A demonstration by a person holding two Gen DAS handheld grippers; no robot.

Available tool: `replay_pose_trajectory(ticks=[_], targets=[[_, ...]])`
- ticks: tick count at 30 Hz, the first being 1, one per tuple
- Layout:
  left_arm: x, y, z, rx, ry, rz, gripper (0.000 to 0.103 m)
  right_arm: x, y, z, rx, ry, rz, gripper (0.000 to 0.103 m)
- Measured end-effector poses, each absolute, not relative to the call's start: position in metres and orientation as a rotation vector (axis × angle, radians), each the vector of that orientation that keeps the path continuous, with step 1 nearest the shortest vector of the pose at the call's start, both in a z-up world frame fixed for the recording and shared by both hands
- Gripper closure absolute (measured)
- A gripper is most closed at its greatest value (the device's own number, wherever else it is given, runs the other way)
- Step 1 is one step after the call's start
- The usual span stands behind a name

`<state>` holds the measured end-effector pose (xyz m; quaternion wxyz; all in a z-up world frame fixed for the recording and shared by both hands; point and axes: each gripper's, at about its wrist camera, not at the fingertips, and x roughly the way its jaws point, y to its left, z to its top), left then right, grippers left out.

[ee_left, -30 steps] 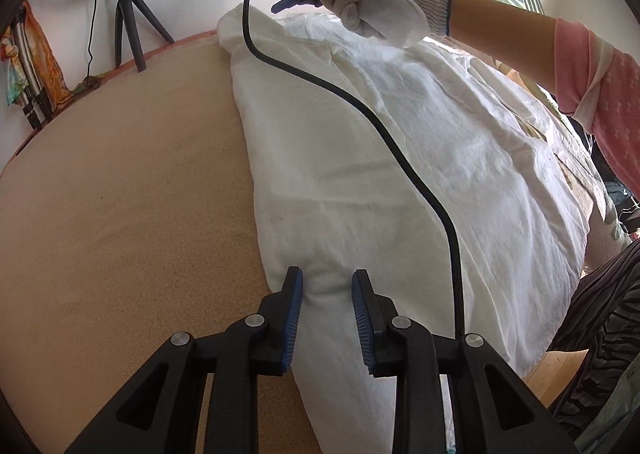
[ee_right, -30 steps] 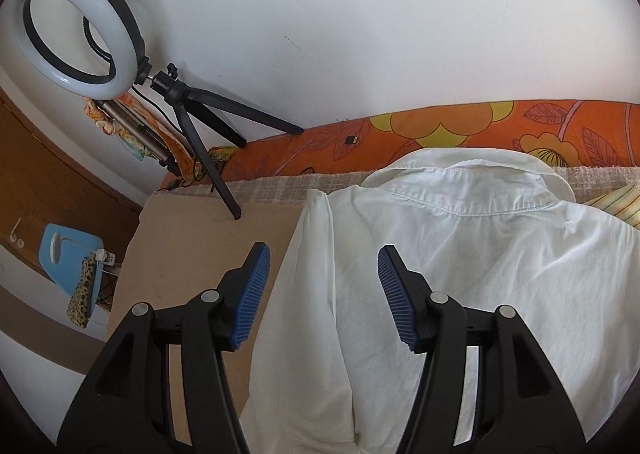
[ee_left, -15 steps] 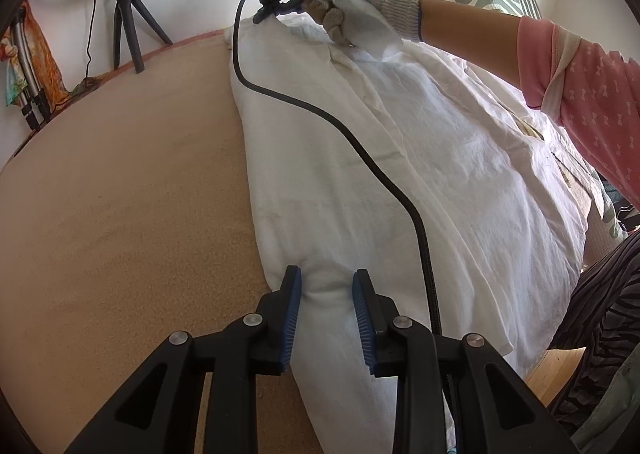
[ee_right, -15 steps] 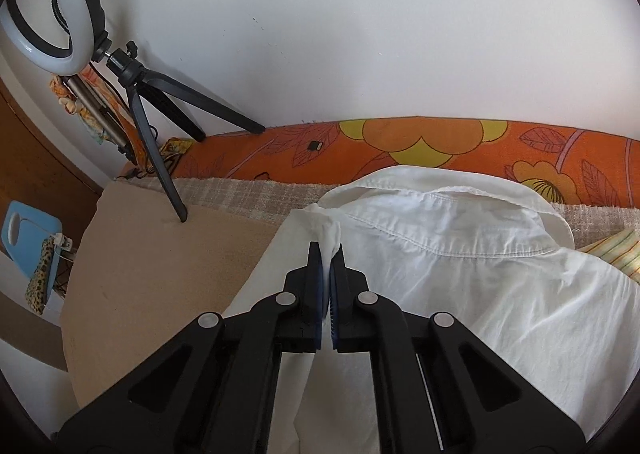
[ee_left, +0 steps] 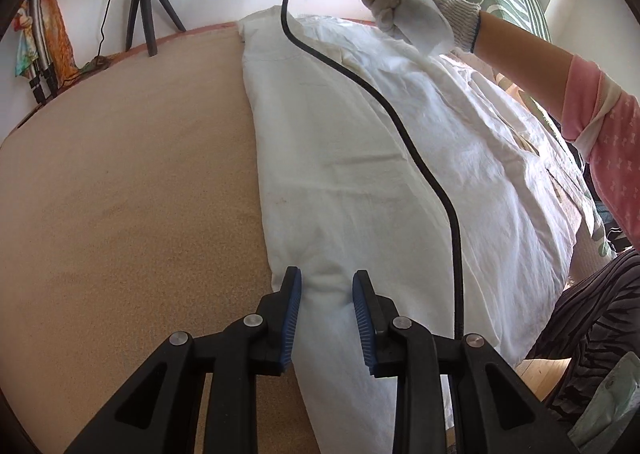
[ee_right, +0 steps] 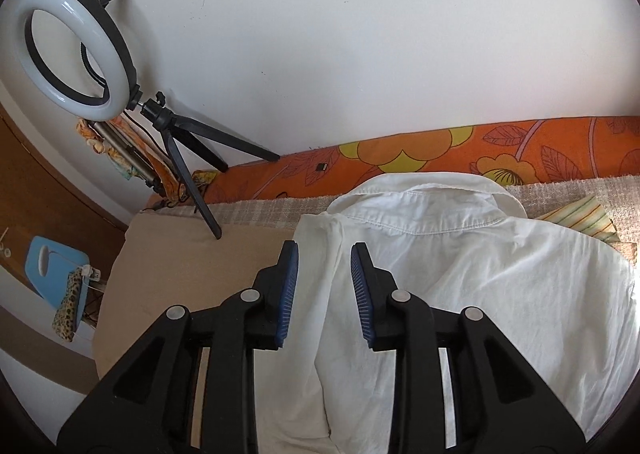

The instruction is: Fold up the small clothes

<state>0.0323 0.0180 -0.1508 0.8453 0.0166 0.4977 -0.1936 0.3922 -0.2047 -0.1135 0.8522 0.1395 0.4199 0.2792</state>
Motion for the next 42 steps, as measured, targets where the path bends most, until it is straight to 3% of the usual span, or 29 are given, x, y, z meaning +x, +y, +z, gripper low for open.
replay_pose_trajectory(ticks=[14, 22, 31, 42], targets=[[0.009, 0.011, -0.109, 0.044, 0.846, -0.355, 0.078, 0.246, -0.309, -0.021, 0.326, 0.731, 0.528, 0.074], [-0.005, -0.01, -0.086, 0.031, 0.772, -0.438, 0.077, 0.163, -0.377, -0.002, 0.32, 0.682, 0.435, 0.074], [-0.014, -0.045, -0.087, 0.061, 0.773, -0.532, 0.077, 0.107, -0.443, -0.021, 0.33, 0.676, 0.314, 0.074], [-0.014, -0.093, -0.094, 0.155, 0.767, -0.591, 0.076, 0.087, -0.525, -0.11, 0.234, 0.875, 0.087, 0.073]])
